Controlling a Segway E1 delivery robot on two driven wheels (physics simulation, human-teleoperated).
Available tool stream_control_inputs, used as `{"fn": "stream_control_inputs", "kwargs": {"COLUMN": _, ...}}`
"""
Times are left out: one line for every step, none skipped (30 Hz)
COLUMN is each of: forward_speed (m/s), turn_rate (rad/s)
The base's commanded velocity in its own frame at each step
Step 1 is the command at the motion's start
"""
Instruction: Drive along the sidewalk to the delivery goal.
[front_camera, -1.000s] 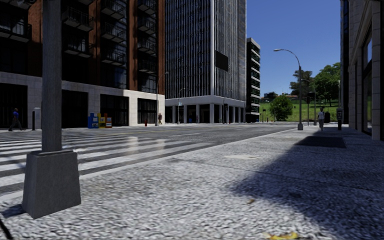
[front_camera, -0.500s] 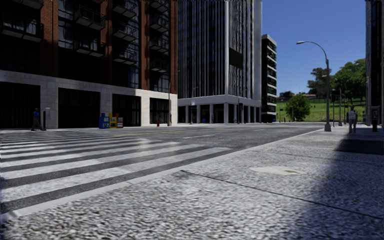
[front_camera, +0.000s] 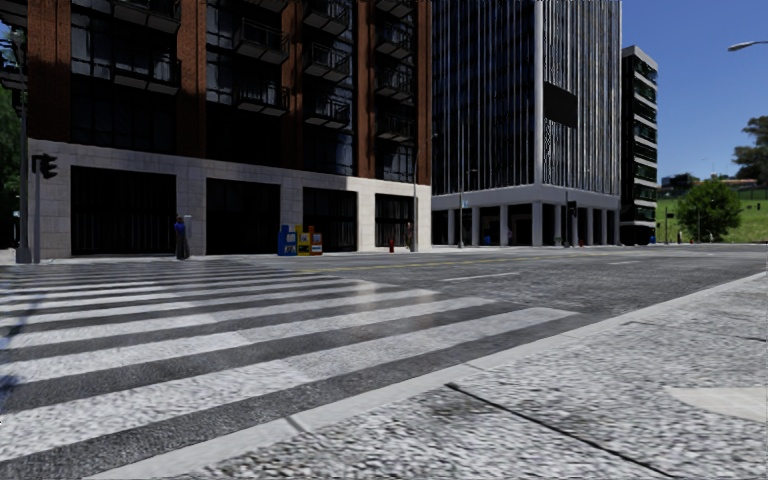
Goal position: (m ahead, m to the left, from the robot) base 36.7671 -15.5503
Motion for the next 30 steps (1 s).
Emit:
{"fn": "stream_control_inputs", "kwargs": {"forward_speed": 1.37, "turn_rate": 0.55}}
{"fn": "stream_control_inputs", "kwargs": {"forward_speed": 1.37, "turn_rate": 0.55}}
{"fn": "stream_control_inputs", "kwargs": {"forward_speed": 1.36, "turn_rate": 0.55}}
{"fn": "stream_control_inputs", "kwargs": {"forward_speed": 1.36, "turn_rate": 0.55}}
{"fn": "stream_control_inputs", "kwargs": {"forward_speed": 1.34, "turn_rate": 0.55}}
{"fn": "stream_control_inputs", "kwargs": {"forward_speed": 1.33, "turn_rate": 0.55}}
{"fn": "stream_control_inputs", "kwargs": {"forward_speed": 1.33, "turn_rate": 0.55}}
{"fn": "stream_control_inputs", "kwargs": {"forward_speed": 1.33, "turn_rate": 0.55}}
{"fn": "stream_control_inputs", "kwargs": {"forward_speed": 1.32, "turn_rate": 0.55}}
{"fn": "stream_control_inputs", "kwargs": {"forward_speed": 1.32, "turn_rate": 0.55}}
{"fn": "stream_control_inputs", "kwargs": {"forward_speed": 1.32, "turn_rate": 0.55}}
{"fn": "stream_control_inputs", "kwargs": {"forward_speed": 1.32, "turn_rate": 0.55}}
{"fn": "stream_control_inputs", "kwargs": {"forward_speed": 1.32, "turn_rate": 0.55}}
{"fn": "stream_control_inputs", "kwargs": {"forward_speed": 1.32, "turn_rate": 0.55}}
{"fn": "stream_control_inputs", "kwargs": {"forward_speed": 1.32, "turn_rate": 0.55}}
{"fn": "stream_control_inputs", "kwargs": {"forward_speed": 1.32, "turn_rate": 0.55}}
{"fn": "stream_control_inputs", "kwargs": {"forward_speed": 1.33, "turn_rate": 0.55}}
{"fn": "stream_control_inputs", "kwargs": {"forward_speed": 1.36, "turn_rate": 0.55}}
{"fn": "stream_control_inputs", "kwargs": {"forward_speed": 1.4, "turn_rate": 0.55}}
{"fn": "stream_control_inputs", "kwargs": {"forward_speed": 1.4, "turn_rate": 0.55}}
{"fn": "stream_control_inputs", "kwargs": {"forward_speed": 1.42, "turn_rate": 0.55}}
{"fn": "stream_control_inputs", "kwargs": {"forward_speed": 1.42, "turn_rate": 0.55}}
{"fn": "stream_control_inputs", "kwargs": {"forward_speed": 1.43, "turn_rate": 0.55}}
{"fn": "stream_control_inputs", "kwargs": {"forward_speed": 1.43, "turn_rate": 0.55}}
{"fn": "stream_control_inputs", "kwargs": {"forward_speed": 1.43, "turn_rate": 0.55}}
{"fn": "stream_control_inputs", "kwargs": {"forward_speed": 1.43, "turn_rate": 0.55}}
{"fn": "stream_control_inputs", "kwargs": {"forward_speed": 1.43, "turn_rate": 0.55}}
{"fn": "stream_control_inputs", "kwargs": {"forward_speed": 1.43, "turn_rate": 0.55}}
{"fn": "stream_control_inputs", "kwargs": {"forward_speed": 1.43, "turn_rate": 0.55}}
{"fn": "stream_control_inputs", "kwargs": {"forward_speed": 1.43, "turn_rate": 0.55}}
